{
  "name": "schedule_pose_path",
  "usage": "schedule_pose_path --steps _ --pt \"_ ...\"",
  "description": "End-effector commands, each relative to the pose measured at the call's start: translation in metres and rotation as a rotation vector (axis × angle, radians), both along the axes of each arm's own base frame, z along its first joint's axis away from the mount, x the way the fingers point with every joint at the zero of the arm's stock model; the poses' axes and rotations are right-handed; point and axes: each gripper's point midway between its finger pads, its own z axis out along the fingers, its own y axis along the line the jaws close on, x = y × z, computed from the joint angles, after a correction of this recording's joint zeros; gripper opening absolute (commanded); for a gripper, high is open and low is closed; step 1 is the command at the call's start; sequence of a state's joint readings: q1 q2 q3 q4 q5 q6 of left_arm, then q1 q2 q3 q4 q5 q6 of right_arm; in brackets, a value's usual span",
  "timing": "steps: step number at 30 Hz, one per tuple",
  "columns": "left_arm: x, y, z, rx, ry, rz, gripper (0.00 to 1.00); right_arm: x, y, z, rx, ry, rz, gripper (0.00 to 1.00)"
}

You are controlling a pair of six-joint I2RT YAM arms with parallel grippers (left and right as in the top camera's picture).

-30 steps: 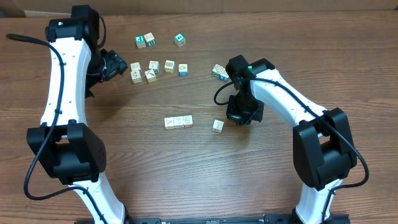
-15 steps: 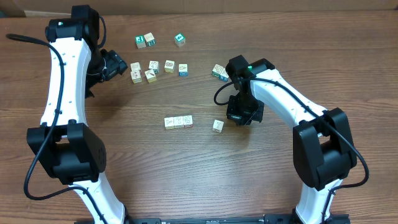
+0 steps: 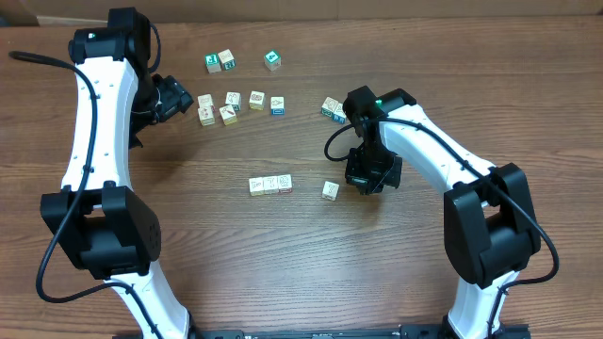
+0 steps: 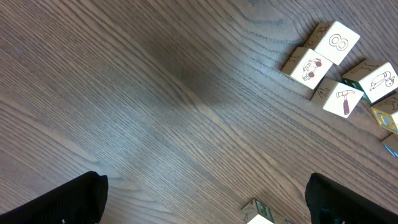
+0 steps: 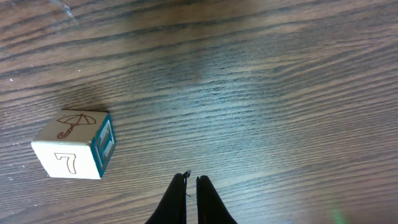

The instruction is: Form a horizontal line

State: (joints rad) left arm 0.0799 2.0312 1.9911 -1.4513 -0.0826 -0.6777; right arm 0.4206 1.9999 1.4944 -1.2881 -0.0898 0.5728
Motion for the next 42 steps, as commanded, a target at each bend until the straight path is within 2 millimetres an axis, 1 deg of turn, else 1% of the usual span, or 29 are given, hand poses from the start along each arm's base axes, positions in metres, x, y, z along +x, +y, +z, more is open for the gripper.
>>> schedule_pose_path --steps 1,9,18,23,42 --pt "-0.001 -0.003 -0.005 0.002 0.017 -0.012 1.0 -0.006 0.0 0.003 0.001 0.0 -0.002 0.04" --pt "-0.001 -0.003 -0.005 0.002 0.017 -0.012 0.99 -0.015 -0.004 -0.011 -0.006 0.018 -0.002 0.05" --pt "-0.001 -0.003 -0.005 0.002 0.017 -0.012 1.0 -0.014 -0.004 -0.012 -0.004 0.014 -0.002 0.05" --pt "-0.001 -0.003 -0.005 0.002 0.017 -0.012 1.0 -0.015 0.001 -0.011 0.019 0.023 -0.006 0.05" --pt "-0.001 -0.003 -0.005 0.002 0.017 -0.012 1.0 -0.016 0.0 -0.011 0.018 0.025 -0.006 0.05"
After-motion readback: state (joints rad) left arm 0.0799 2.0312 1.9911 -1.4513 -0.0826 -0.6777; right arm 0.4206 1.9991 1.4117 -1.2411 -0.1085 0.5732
